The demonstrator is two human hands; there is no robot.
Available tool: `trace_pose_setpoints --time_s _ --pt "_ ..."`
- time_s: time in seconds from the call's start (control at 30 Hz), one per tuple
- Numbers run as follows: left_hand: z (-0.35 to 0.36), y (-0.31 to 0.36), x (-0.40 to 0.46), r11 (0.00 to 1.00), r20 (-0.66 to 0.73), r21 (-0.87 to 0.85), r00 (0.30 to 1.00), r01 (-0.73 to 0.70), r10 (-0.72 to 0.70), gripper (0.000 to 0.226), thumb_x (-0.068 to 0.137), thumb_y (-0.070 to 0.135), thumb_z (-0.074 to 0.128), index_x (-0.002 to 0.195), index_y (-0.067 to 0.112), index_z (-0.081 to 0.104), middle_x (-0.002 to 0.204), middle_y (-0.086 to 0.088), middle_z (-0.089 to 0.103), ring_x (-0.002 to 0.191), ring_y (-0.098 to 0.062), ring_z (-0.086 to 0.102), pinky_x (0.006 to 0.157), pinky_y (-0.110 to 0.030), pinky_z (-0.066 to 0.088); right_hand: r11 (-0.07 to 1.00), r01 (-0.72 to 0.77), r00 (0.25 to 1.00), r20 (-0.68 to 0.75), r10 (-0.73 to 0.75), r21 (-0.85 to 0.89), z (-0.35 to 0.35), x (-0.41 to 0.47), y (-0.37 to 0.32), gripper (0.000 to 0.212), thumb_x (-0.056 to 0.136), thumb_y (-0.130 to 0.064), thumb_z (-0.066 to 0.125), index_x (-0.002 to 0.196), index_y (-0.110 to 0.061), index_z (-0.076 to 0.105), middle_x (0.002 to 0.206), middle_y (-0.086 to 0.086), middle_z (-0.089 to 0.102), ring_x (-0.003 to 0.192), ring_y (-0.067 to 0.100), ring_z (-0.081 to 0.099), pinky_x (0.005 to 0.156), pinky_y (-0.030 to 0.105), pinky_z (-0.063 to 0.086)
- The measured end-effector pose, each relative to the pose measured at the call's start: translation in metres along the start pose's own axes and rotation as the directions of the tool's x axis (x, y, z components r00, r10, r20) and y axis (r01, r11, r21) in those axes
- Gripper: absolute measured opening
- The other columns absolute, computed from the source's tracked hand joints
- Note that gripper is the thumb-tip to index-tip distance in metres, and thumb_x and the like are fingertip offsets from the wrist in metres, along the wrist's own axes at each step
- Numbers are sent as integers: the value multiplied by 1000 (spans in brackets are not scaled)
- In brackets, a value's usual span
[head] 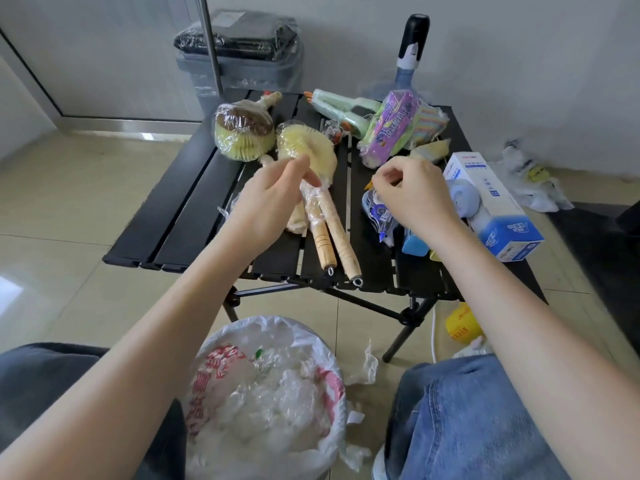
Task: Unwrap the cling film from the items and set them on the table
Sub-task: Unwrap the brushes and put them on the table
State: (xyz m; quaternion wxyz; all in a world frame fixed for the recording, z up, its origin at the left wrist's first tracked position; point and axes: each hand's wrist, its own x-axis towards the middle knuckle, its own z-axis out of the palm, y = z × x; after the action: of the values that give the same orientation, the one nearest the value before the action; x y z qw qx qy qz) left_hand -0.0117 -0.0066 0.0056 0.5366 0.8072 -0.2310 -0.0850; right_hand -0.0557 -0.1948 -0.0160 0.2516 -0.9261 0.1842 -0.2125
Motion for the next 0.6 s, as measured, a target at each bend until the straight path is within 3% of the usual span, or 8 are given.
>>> trace_pose_setpoints --time_s 0.07,0.13,0.27,0.33,0.47,0.53,0.6 --pt "-12 -5 -16 997 108 -71 994 33 -25 28 99 12 33 102 22 59 77 5 47 70 -8 47 68 -23 43 997 79 997 -14 -79 25 1 -15 -18 17 92 -17 54 97 -9 68 98 10 60 87 21 57 73 29 43" --pt "-26 -15 -35 998 262 -50 965 33 -19 38 95 -2 31 111 23 56 90 6 52 84 -6 54 77 -19 47 988 142 990 -14 -142 60 4 -35 -39 16 92 -15 55 97 -9 68 97 9 59 83 20 57 75 27 45" --pt "-44 -45 -72 999 491 51 871 -13 -13 36 94 -1 49 120 24 54 113 9 62 103 2 61 83 -14 49 943 253 963 40 -267 216 20 -88 -73 12 89 -8 56 92 -8 68 86 1 57 68 6 51 71 13 41" --pt "-43 -68 -87 997 497 76 865 31 -65 37 90 4 61 123 20 54 117 5 62 101 1 63 83 -15 50 923 281 937 131 -323 261 33 -116 -82 13 90 -7 56 93 -8 68 85 3 59 70 11 54 73 19 46" --pt "-37 -112 -109 971 517 237 841 37 -158 53 86 31 68 135 28 47 131 17 54 121 2 50 108 -30 40 924 266 916 225 -331 273 54 -149 -78 14 91 -6 55 100 -8 67 96 1 58 86 9 55 77 20 45" --pt "-40 -116 -111 974 473 226 871 27 -134 39 90 33 62 128 34 51 129 23 53 124 4 47 109 -29 38 929 262 937 161 -309 260 52 -147 -73 18 90 -5 55 104 -6 66 101 3 59 96 13 54 83 17 42" --pt "-43 -106 -106 992 365 123 930 -5 -40 26 94 23 57 115 39 54 121 25 56 118 7 50 100 -20 42 942 277 958 26 -287 191 46 -135 -67 21 87 -5 55 106 -4 65 104 7 58 103 20 52 86 14 35"
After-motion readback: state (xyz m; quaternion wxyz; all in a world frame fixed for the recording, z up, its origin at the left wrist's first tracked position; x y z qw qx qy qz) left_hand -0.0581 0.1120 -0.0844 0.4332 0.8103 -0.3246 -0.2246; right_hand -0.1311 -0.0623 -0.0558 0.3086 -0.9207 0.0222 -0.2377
